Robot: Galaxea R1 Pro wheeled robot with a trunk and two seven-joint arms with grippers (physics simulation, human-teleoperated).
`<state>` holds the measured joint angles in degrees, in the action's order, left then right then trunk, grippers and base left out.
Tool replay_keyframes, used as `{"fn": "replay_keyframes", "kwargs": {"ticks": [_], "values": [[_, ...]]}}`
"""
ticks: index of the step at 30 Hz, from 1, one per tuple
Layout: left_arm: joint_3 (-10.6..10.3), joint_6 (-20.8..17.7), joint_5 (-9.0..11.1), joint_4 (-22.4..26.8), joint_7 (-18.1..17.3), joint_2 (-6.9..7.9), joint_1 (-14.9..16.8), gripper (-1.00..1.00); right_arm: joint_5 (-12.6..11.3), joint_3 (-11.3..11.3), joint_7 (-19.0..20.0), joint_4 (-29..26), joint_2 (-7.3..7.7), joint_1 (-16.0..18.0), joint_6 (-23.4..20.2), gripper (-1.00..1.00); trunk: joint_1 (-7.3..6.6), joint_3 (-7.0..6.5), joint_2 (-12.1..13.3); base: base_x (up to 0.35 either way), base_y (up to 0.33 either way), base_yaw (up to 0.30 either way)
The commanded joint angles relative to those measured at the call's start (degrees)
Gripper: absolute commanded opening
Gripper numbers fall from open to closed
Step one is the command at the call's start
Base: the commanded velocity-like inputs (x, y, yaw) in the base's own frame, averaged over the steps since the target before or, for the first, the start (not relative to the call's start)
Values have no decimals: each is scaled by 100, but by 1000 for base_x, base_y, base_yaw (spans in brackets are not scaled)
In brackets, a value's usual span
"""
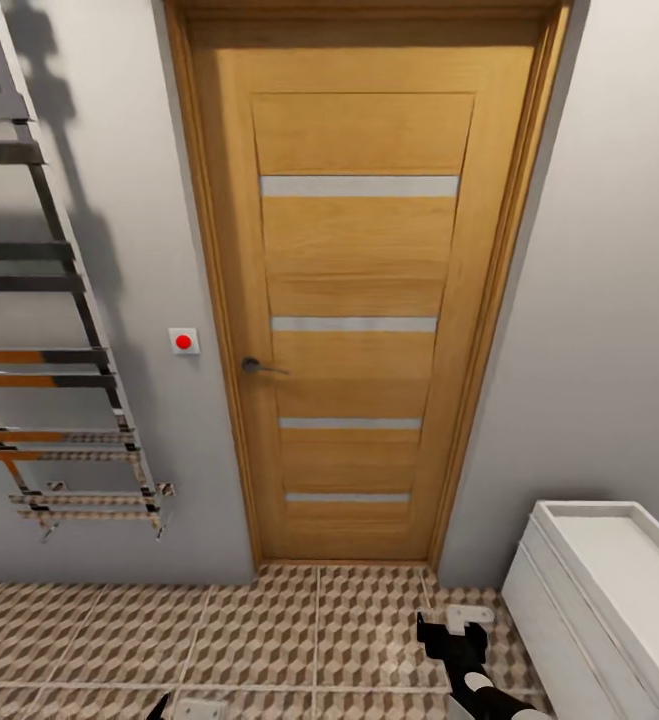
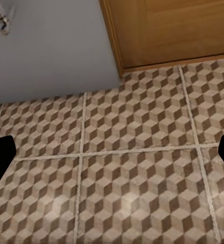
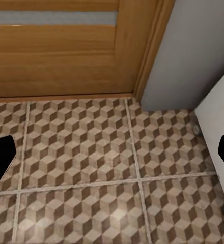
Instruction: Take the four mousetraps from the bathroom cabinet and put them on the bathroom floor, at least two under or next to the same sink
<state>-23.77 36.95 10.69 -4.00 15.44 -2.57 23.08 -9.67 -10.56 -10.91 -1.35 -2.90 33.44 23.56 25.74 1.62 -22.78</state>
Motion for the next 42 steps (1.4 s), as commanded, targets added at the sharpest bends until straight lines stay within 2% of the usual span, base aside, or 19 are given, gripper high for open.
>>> {"fn": "replay_keyframes", "kwargs": {"ticks": [1,42], "values": [[-49,32,40,-27,12,-6,12,100,-52,-50,-16,4,0,5,18,100,4,14,-14,0,0,285],[-49,32,41,-36,12,-7,12,100,-52,-48,-16,3,7,5,17,100,4,14,-14,0,0,285]]}}
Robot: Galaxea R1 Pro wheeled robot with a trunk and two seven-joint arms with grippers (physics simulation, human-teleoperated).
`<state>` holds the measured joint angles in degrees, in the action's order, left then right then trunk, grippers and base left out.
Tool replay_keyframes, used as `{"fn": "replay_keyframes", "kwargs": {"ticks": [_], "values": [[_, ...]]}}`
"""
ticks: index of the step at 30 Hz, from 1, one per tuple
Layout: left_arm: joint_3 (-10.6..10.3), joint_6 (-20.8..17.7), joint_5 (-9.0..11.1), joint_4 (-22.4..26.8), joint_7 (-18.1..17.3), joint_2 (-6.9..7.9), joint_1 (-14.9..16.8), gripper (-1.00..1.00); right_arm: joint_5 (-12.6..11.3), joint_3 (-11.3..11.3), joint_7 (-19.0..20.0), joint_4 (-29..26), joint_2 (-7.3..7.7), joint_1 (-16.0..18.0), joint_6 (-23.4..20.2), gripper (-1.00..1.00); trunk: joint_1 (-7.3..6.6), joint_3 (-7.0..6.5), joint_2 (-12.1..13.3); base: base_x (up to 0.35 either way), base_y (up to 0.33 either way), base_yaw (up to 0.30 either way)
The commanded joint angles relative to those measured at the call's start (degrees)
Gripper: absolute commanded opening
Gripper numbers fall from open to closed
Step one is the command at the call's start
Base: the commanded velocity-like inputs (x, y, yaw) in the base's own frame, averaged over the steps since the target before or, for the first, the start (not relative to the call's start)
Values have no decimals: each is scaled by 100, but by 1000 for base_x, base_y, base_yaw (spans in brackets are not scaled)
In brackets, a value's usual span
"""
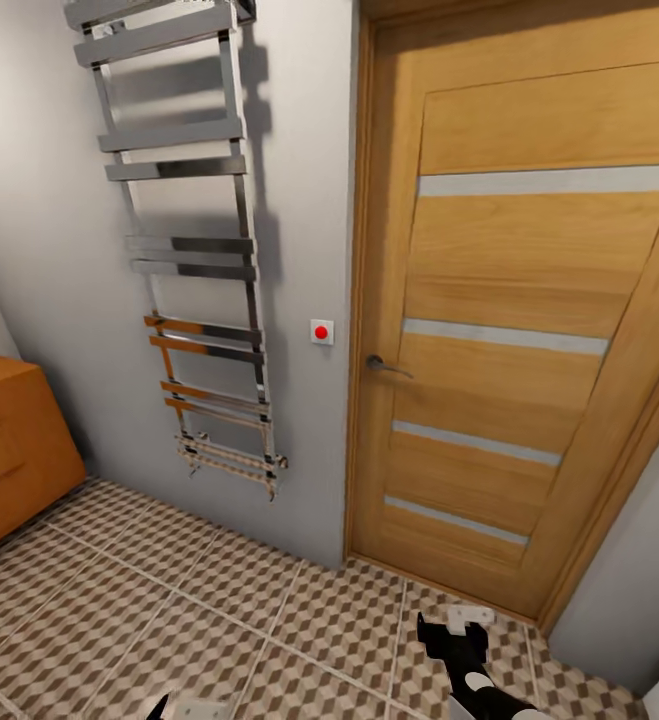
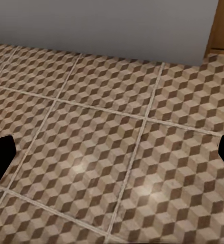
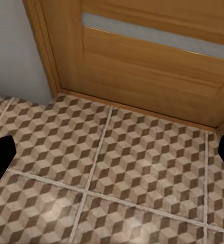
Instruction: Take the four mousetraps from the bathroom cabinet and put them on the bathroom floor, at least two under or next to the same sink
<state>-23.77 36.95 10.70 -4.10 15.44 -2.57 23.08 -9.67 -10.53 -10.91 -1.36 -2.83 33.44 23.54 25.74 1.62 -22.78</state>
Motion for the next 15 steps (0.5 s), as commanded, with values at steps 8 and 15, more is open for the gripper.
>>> {"fn": "replay_keyframes", "kwargs": {"ticks": [8,15], "values": [[-49,32,38,-21,12,-6,12,100,-52,-52,-16,7,1,5,19,100,4,14,-14,0,0,285],[-49,32,38,-21,11,-6,12,100,-52,-52,-16,4,1,5,19,100,4,14,-14,0,0,285]]}}
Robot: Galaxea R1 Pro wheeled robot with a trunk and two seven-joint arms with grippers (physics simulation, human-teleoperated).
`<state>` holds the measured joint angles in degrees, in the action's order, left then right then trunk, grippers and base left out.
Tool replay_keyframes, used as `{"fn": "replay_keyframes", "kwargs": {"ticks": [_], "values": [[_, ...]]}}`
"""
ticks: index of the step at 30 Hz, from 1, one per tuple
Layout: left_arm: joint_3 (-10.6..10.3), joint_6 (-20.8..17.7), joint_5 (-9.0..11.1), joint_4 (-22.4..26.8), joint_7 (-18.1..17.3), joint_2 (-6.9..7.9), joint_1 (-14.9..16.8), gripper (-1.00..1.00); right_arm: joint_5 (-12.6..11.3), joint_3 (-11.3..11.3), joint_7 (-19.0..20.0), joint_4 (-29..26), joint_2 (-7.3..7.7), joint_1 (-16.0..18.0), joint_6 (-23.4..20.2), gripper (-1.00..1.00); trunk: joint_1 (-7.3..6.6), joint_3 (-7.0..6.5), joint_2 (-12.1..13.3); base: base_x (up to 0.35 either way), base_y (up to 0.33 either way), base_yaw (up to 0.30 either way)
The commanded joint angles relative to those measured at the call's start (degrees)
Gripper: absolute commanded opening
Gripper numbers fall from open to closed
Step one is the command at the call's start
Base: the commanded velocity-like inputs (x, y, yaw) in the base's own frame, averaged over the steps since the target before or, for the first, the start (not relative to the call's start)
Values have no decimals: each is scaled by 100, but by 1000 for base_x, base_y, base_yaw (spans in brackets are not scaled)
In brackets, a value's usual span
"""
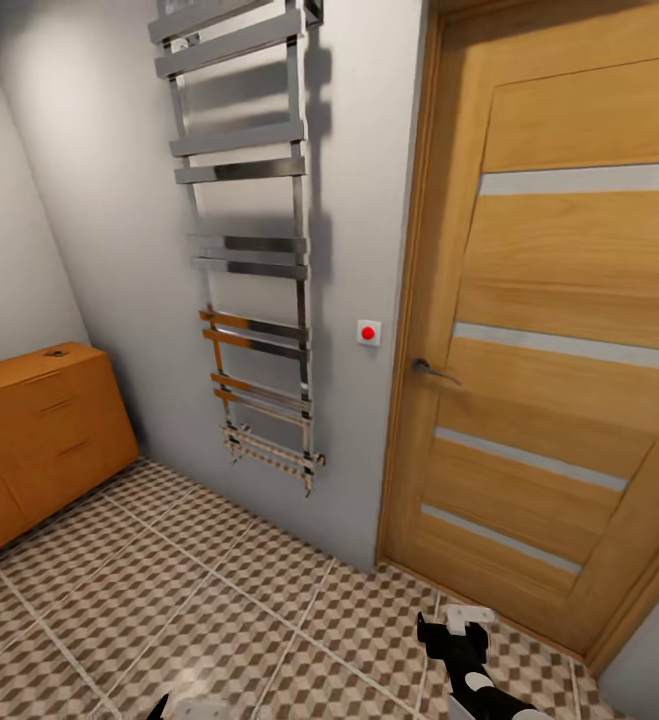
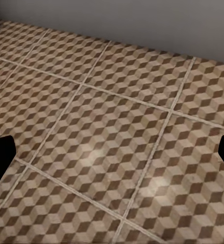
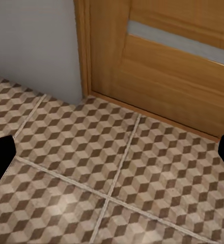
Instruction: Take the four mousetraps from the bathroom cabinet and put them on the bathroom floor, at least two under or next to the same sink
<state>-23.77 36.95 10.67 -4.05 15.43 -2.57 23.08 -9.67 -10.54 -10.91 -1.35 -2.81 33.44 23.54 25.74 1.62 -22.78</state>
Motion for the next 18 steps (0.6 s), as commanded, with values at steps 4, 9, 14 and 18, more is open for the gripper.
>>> {"fn": "replay_keyframes", "kwargs": {"ticks": [4,9,14,18], "values": [[-49,32,41,-25,12,-6,12,100,-52,-48,-16,4,0,5,20,100,4,14,-14,0,0,285],[-49,32,43,-25,12,-6,12,100,-52,-51,-16,5,0,5,20,100,4,14,-14,0,0,285],[-49,32,42,-25,12,-6,12,100,-52,-53,-16,5,0,5,19,100,4,14,-14,0,0,285],[-49,32,41,-25,12,-6,12,100,-52,-50,-16,7,0,5,20,100,4,14,-14,0,0,285]]}}
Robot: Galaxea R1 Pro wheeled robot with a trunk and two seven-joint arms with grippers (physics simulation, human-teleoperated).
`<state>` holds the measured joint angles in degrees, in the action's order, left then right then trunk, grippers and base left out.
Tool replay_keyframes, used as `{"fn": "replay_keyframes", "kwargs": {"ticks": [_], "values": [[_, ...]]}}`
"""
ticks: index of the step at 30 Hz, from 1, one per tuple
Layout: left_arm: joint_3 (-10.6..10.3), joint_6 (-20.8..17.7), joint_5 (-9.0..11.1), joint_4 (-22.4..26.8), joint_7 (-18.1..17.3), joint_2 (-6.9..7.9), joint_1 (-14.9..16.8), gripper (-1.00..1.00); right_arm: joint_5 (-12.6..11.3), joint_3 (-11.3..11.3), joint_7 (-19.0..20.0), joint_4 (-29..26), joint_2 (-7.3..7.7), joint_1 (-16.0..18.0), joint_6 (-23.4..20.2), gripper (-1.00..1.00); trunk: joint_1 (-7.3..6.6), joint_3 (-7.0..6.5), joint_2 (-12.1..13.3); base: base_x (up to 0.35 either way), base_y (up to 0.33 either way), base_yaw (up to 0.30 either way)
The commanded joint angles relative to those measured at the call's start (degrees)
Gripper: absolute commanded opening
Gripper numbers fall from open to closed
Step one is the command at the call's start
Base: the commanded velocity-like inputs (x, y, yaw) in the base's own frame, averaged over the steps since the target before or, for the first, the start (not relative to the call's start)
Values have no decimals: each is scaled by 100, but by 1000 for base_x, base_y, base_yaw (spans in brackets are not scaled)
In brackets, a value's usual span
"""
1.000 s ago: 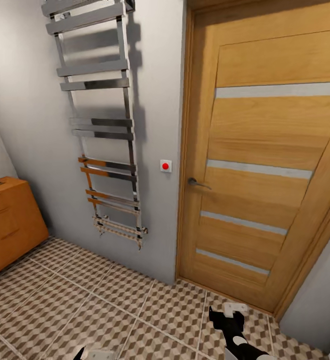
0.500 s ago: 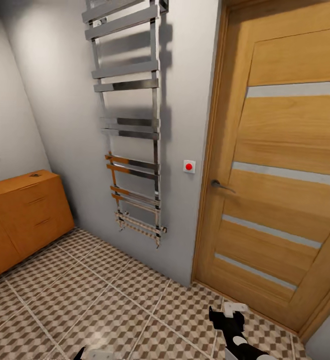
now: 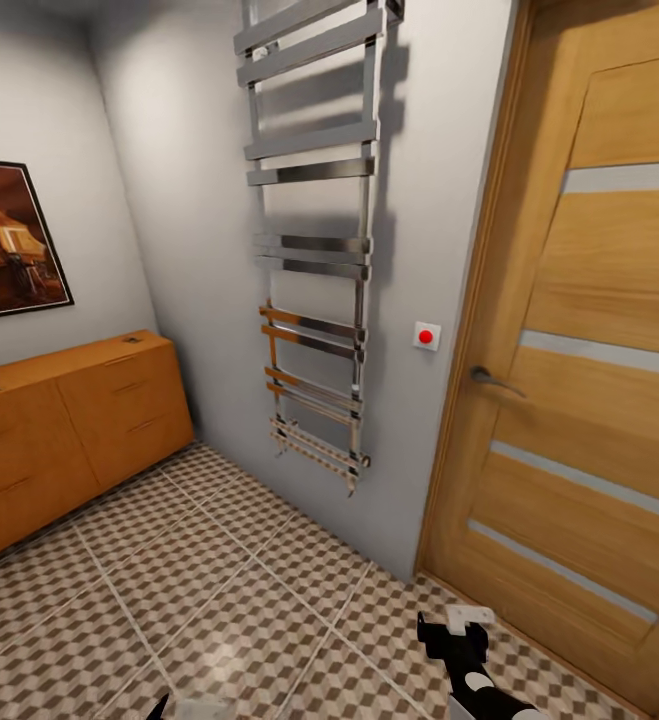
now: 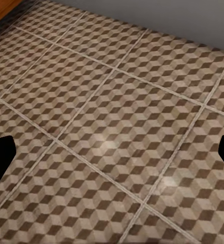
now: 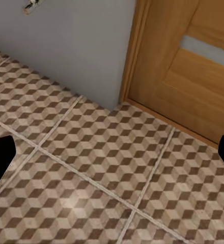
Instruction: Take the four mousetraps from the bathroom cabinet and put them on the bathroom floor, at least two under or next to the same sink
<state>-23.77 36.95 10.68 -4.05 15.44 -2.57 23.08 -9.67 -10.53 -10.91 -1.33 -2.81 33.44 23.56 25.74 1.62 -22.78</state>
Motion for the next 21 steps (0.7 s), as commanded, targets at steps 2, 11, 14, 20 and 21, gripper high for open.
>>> {"fn": "replay_keyframes", "kwargs": {"ticks": [2,11,14,20,21], "values": [[-49,32,40,-27,12,-6,12,100,-52,-52,-16,4,0,5,18,100,4,14,-14,0,0,285],[-49,32,40,-26,12,-6,12,100,-52,-54,-16,3,0,5,17,100,4,14,-14,0,0,285],[-49,32,40,-27,12,-6,12,100,-52,-53,-16,5,0,5,17,100,4,14,-14,0,0,285],[-49,32,40,-26,11,-6,12,100,-52,-54,-16,3,-3,5,17,100,4,14,-14,0,0,285],[-49,32,40,-26,11,-6,12,100,-52,-54,-16,4,-4,5,17,100,4,14,-14,0,0,285]]}}
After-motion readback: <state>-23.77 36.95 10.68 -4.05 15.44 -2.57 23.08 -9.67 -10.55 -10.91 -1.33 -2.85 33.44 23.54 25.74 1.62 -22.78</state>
